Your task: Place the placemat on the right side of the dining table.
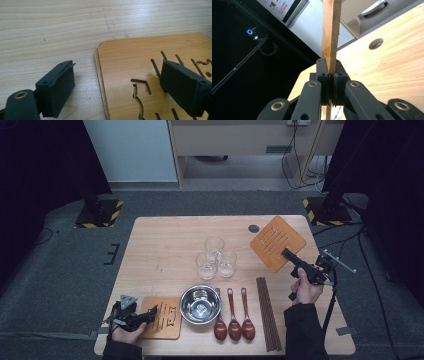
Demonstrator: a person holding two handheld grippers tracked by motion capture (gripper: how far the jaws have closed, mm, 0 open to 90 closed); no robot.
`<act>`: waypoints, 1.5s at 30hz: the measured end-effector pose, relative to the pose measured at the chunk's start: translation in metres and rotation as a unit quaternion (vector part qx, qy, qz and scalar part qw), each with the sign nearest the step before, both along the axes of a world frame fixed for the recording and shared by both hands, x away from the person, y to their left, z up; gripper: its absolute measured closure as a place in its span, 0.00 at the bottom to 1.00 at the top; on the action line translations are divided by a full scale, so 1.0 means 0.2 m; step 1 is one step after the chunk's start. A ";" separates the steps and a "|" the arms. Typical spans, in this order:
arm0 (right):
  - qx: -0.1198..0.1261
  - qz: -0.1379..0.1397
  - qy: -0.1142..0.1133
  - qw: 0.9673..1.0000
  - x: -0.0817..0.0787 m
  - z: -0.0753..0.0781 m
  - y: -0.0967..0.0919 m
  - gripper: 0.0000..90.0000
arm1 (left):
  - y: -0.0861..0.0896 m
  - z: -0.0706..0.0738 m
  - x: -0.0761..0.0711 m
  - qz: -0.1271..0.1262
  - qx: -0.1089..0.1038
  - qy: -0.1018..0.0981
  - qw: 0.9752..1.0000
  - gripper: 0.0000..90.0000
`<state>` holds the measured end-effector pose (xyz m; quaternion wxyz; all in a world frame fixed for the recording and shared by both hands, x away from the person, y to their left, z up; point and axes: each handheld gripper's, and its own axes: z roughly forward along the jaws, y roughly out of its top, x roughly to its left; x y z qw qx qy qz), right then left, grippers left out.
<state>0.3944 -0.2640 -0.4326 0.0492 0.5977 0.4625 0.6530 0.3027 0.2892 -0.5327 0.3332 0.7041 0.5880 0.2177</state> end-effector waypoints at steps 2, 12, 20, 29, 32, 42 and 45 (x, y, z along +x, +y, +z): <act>0.000 -0.004 0.003 1.000 0.00 -0.01 -0.01 0.97 | 0.00 0.00 0.00 0.000 0.000 0.000 1.000 0.13; -0.006 -0.027 0.025 0.999 0.00 -0.07 -0.08 0.97 | 0.00 0.00 0.00 0.000 0.000 0.000 1.000 0.13; -0.011 -0.039 0.036 0.999 -0.01 -0.10 -0.12 0.97 | 0.00 0.00 0.00 0.000 0.000 0.000 1.000 0.13; -0.017 -0.053 0.057 0.997 -0.01 -0.15 -0.16 0.97 | 0.00 0.00 0.00 0.000 0.000 -0.001 1.000 0.13; -0.017 -0.056 0.064 0.996 -0.01 -0.17 -0.17 0.97 | 0.00 0.00 0.00 0.000 0.000 0.000 1.000 0.13; -0.021 -0.068 0.083 0.994 -0.01 -0.22 -0.19 0.97 | 0.00 0.00 0.00 0.000 0.000 0.000 1.000 0.13; -0.022 -0.072 0.091 0.993 -0.01 -0.24 -0.20 0.97 | 0.00 0.00 0.00 0.000 0.000 0.000 1.000 0.13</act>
